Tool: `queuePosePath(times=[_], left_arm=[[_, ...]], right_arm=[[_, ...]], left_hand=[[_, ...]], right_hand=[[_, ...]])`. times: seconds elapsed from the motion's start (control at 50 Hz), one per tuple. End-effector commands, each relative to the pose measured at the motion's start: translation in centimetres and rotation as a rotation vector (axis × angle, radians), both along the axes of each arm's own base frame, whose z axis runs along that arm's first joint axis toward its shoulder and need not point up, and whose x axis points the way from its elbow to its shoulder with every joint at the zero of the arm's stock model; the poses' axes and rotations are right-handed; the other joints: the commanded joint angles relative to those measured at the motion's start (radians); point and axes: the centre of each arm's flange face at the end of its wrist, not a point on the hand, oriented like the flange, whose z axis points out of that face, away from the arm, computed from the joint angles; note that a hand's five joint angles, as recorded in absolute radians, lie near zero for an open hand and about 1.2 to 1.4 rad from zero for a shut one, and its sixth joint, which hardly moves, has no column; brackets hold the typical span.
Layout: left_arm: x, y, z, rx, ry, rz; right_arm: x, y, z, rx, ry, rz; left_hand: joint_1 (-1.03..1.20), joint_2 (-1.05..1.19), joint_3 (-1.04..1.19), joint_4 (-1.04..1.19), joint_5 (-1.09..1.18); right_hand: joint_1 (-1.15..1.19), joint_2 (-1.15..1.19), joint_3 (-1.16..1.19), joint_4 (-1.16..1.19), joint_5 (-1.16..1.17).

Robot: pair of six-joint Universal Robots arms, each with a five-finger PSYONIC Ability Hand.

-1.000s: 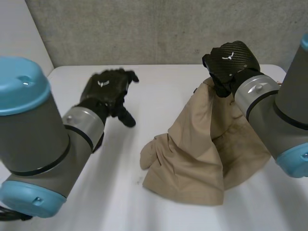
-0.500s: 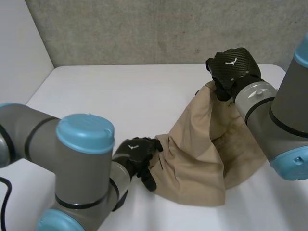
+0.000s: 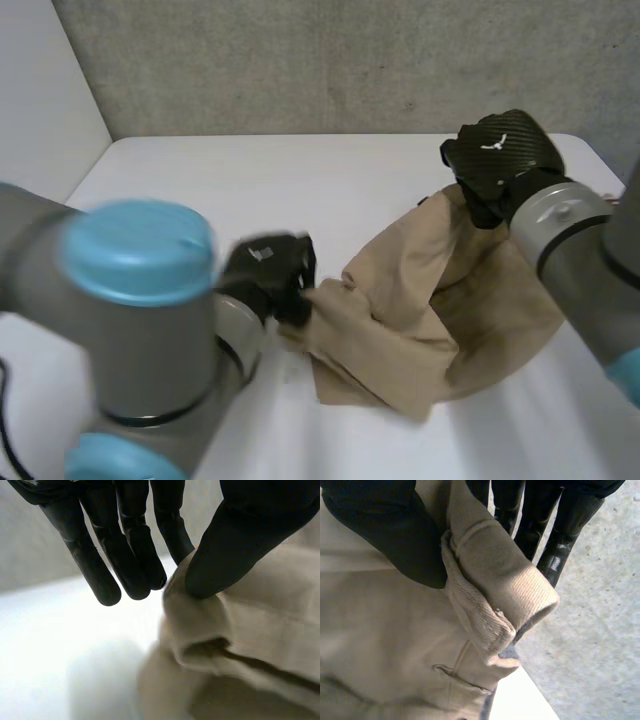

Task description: Fold the shorts.

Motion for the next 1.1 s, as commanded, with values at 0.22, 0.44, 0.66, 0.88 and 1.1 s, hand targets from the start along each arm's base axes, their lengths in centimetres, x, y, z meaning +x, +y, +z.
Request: queuePosePath(times=[0.22, 0.44, 0.66, 0.88, 1.1], left_arm=[[7.4, 4.0, 16.4, -0.33, 0.307, -0.012], [9.5, 4.4, 19.4, -0.429, 0.355, 0.037], [7.2, -3.5, 9.8, -0.137, 0.165, 0.082], [5.2, -13.1, 0.1, 0.009, 0.064, 0.157], [3.9, -19.2, -4.3, -0.128, 0.104, 0.236]], right_arm=[[-5.6, 8.0, 11.6, -0.251, 0.053, -0.039], [-6.0, 10.0, 11.7, -0.211, 0.071, 0.035], [-2.4, 2.5, 1.7, 0.125, 0.194, 0.084], [2.1, -6.9, -6.0, 0.034, 0.103, 0.059], [4.4, -12.1, -13.7, -0.109, 0.057, 0.016]], left_hand=[[0.246, 0.202, 0.21, 0.202, 0.253], [0.246, 0.202, 0.21, 0.202, 0.253], [0.246, 0.202, 0.21, 0.202, 0.253], [0.246, 0.202, 0.21, 0.202, 0.253], [-0.521, -0.564, -0.557, -0.565, -0.513]], right_hand=[[0.427, 0.225, 0.193, 0.205, 0.219], [0.427, 0.225, 0.193, 0.205, 0.219], [0.427, 0.225, 0.193, 0.205, 0.219], [0.427, 0.225, 0.193, 0.205, 0.219], [-0.795, -0.996, -1.029, -1.017, -1.002]])
